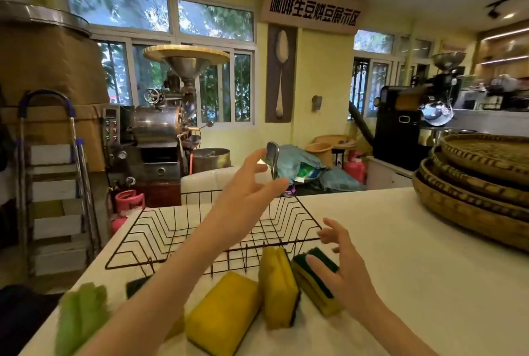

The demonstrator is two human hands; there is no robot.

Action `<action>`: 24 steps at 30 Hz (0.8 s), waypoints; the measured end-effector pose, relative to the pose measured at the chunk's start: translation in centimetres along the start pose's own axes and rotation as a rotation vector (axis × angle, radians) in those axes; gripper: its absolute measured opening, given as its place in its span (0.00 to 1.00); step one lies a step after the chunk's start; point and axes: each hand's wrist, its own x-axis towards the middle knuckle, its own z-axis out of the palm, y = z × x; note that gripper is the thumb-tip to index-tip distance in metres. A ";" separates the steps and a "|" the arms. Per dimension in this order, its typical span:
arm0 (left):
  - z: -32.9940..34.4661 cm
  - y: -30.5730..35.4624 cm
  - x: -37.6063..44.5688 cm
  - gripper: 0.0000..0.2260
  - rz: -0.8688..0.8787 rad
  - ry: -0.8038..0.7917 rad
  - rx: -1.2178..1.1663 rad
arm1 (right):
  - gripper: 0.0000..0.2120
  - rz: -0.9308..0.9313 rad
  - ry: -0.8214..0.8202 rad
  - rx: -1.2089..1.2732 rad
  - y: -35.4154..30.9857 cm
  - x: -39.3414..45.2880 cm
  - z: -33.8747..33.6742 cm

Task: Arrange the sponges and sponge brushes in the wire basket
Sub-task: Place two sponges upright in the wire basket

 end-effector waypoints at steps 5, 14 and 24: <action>4.2 -3.1 -2.4 0.26 0.019 -0.024 0.286 | 0.33 0.060 -0.009 -0.145 0.6 -0.7 0.2; 6.6 -7.1 -4.7 0.23 -0.030 -0.144 0.672 | 0.32 0.031 -0.060 -0.297 0.5 -1.4 0.4; 6.4 -7.7 -5.1 0.26 -0.054 -0.294 0.765 | 0.25 0.141 -0.174 -0.334 0.4 -1.3 -0.1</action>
